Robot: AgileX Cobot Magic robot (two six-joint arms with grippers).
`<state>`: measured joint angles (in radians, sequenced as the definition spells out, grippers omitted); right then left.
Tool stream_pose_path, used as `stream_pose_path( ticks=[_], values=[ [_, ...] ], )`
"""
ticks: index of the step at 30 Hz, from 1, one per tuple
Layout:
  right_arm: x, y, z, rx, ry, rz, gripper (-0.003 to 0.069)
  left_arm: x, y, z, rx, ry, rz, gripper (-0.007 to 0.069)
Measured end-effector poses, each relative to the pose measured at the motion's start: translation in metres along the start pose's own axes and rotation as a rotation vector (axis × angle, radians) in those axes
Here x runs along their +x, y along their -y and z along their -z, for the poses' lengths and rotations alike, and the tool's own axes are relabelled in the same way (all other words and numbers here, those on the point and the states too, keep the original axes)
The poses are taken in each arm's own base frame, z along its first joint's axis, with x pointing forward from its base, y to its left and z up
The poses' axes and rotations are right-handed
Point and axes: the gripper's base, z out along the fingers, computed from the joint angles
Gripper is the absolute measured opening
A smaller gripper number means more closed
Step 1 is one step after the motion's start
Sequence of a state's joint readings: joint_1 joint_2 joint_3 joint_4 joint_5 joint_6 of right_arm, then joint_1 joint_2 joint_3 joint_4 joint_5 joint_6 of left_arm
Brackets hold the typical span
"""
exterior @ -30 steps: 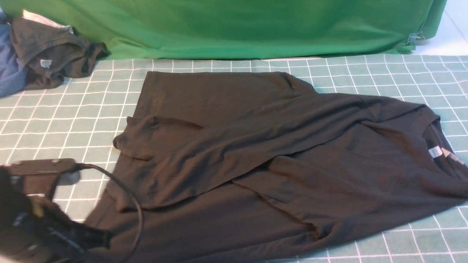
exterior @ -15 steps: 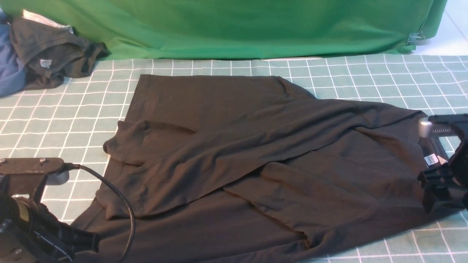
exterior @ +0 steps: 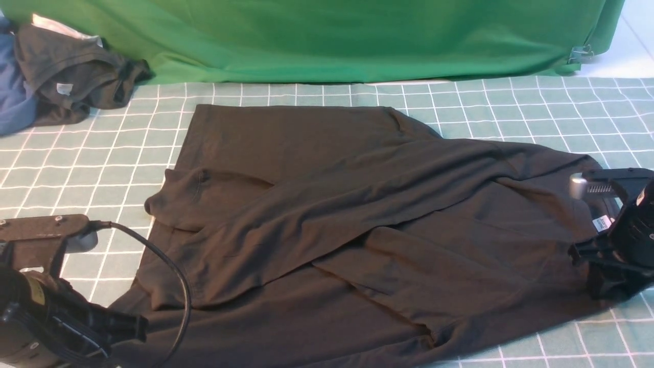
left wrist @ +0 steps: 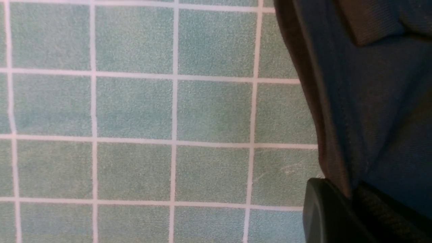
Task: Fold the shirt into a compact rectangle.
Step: 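Grasp the near edge of the shirt at its hem and shoulder corners, then fold the black garment in half by bringing its near edge over to the far edge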
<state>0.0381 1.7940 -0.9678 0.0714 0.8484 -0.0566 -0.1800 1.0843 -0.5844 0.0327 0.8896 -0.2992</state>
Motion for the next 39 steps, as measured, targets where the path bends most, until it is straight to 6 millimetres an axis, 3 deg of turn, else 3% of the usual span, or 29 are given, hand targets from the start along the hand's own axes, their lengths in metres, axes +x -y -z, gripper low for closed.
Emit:
stream_pose_path(
  ticks=[2,3,6,12,18,23,30,31,33,39],
  values=[
    [0.000,-0.002,0.002,-0.010,0.003,0.011,0.0088,-0.001,0.001,0.001,0.007,0.000,0.025,0.0011],
    [0.001,-0.002,0.003,-0.009,0.005,0.017,0.0069,-0.002,0.001,0.003,0.008,0.002,0.036,0.0011],
    [0.004,-0.001,0.013,0.006,0.027,0.040,0.0055,-0.013,0.004,0.015,0.023,0.045,0.060,0.0011],
    [0.010,-0.002,0.055,0.029,0.123,0.067,0.0054,-0.047,0.013,0.044,0.059,0.162,0.096,0.0011],
    [-0.005,-0.003,0.093,0.039,0.189,0.095,0.0054,-0.096,0.024,0.054,0.050,0.208,0.085,0.0012],
    [-0.035,-0.003,0.126,0.044,0.253,0.098,0.0054,-0.153,0.028,0.050,0.046,0.235,0.125,0.0013],
    [-0.076,0.011,0.121,-0.026,0.179,0.028,0.0054,-0.224,0.008,0.028,0.075,0.243,0.219,0.0013],
    [-0.078,0.011,0.120,-0.036,0.179,0.025,0.0054,-0.224,0.008,0.028,0.078,0.242,0.218,0.0013],
    [-0.094,0.014,0.109,-0.095,0.170,0.001,0.0053,-0.247,0.005,0.013,0.098,0.224,0.236,0.0013],
    [-0.116,0.017,0.075,-0.126,0.106,-0.008,0.0053,-0.283,0.000,-0.016,0.102,0.221,0.253,0.0013]
  ],
)
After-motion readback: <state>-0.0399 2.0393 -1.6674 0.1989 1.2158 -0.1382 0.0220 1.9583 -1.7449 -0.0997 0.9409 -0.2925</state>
